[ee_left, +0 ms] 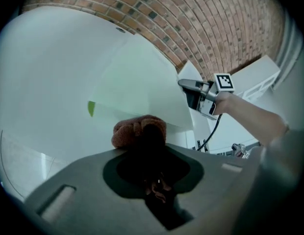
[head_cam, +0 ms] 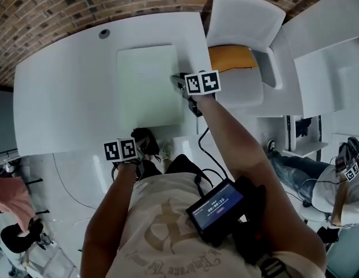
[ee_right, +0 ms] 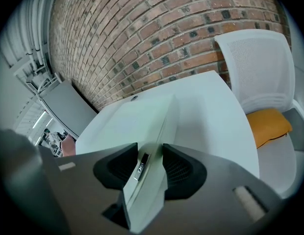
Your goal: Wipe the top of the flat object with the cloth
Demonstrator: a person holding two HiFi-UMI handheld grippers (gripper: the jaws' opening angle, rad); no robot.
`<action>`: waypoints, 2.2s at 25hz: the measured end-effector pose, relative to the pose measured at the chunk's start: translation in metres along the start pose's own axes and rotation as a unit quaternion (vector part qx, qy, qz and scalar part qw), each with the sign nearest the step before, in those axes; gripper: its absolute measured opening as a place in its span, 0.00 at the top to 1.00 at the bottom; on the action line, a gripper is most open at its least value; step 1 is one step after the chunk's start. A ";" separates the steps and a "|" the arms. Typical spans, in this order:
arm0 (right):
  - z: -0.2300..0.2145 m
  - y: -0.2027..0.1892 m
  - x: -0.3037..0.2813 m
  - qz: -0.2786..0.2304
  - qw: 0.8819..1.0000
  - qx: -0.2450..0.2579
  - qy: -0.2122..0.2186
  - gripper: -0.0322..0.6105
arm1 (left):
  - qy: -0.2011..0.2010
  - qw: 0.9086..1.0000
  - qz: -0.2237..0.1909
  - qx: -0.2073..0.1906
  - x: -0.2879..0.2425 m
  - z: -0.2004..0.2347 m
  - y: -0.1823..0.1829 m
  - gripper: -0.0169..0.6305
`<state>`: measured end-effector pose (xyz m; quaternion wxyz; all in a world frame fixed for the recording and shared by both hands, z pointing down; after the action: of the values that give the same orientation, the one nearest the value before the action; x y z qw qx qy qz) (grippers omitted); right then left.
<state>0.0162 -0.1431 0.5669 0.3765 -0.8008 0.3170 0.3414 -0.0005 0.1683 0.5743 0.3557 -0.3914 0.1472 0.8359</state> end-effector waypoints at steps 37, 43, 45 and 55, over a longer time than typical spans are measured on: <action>0.006 -0.004 0.017 -0.028 0.997 0.046 0.054 0.69 | -0.107 0.957 0.093 -0.253 -0.065 -0.139 0.000 0.86; 0.039 -0.010 0.052 -0.065 0.992 0.091 0.060 0.88 | -0.090 0.956 0.034 -0.276 -0.012 -0.123 -0.004 0.86; 0.052 -0.015 0.062 -0.073 0.990 0.104 0.058 0.93 | -0.091 0.956 0.006 -0.278 0.008 -0.117 -0.003 0.86; 0.132 -0.065 0.094 -0.133 0.975 0.161 0.069 0.94 | -0.064 0.952 -0.109 -0.277 0.104 -0.059 -0.011 0.86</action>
<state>0.0788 -0.0249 0.4540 0.5201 -0.7862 0.2836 0.1762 -0.0065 0.1949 0.4570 0.3309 -0.4338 -0.1572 0.8232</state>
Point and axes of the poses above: the fingertips, and each gripper's own axes: x backward along the fingers, z to its left, y out of its top, the point moved 8 cm from there along x, backward along the fingers, and after that the axes turned 12 degrees about z, right-handed, at the moved point
